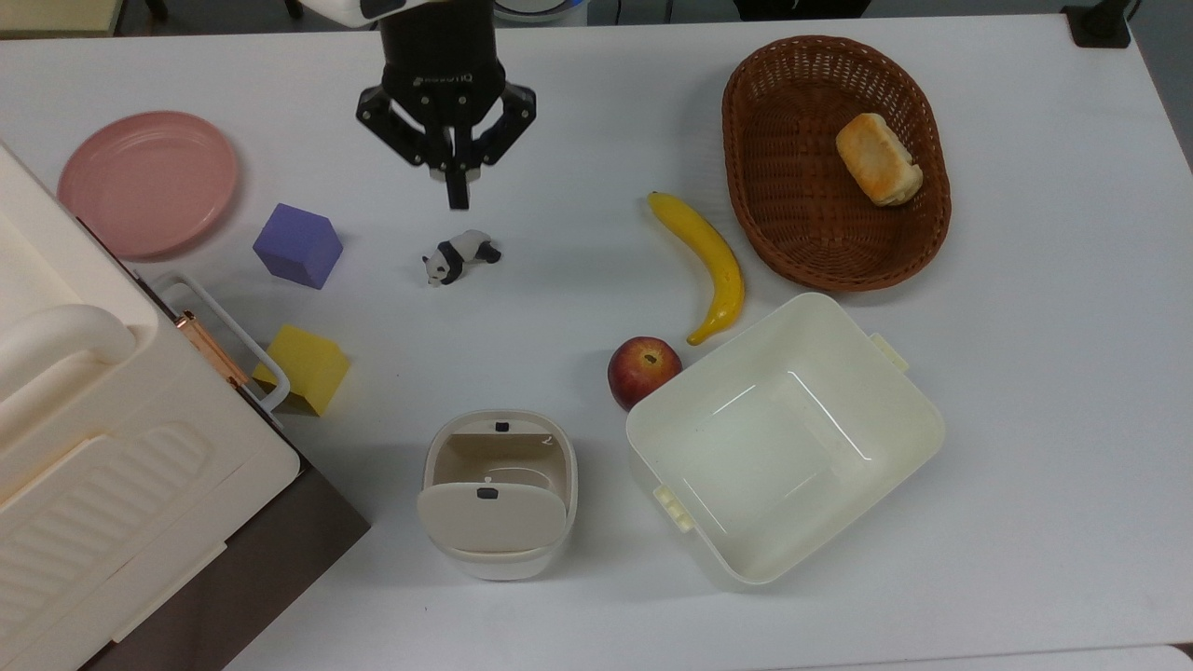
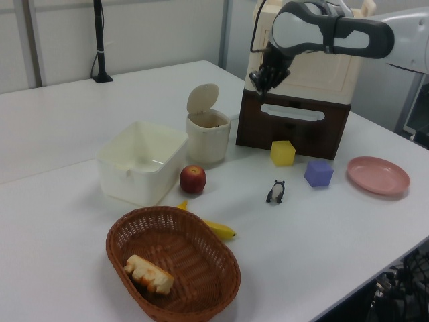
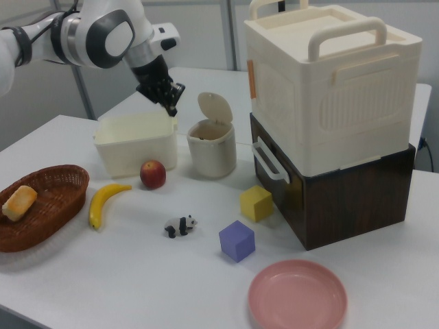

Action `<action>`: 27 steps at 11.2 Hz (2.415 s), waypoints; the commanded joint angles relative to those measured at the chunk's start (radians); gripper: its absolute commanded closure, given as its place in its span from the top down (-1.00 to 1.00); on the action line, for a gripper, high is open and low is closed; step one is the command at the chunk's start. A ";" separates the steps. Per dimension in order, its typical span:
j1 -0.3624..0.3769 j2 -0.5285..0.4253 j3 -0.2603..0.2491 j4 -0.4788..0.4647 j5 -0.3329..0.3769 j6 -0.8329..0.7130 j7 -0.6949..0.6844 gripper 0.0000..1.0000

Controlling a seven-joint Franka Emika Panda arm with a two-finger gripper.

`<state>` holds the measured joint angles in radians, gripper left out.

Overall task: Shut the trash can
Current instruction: 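Move the gripper over the small cream trash can's open lid, then lower the gripper behind the raised lid and push it forward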

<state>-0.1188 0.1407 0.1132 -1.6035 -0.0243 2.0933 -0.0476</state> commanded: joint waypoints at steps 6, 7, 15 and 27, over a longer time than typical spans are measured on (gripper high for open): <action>0.002 0.209 0.002 0.200 0.030 0.399 0.009 -1.00; 0.007 0.239 0.003 0.204 0.024 0.489 0.002 -1.00; 0.031 0.384 -0.009 0.264 0.003 0.691 0.002 -1.00; 0.102 0.448 -0.093 0.263 -0.043 0.754 0.003 -1.00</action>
<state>-0.0508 0.5630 0.0576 -1.3623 -0.0590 2.8307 -0.0489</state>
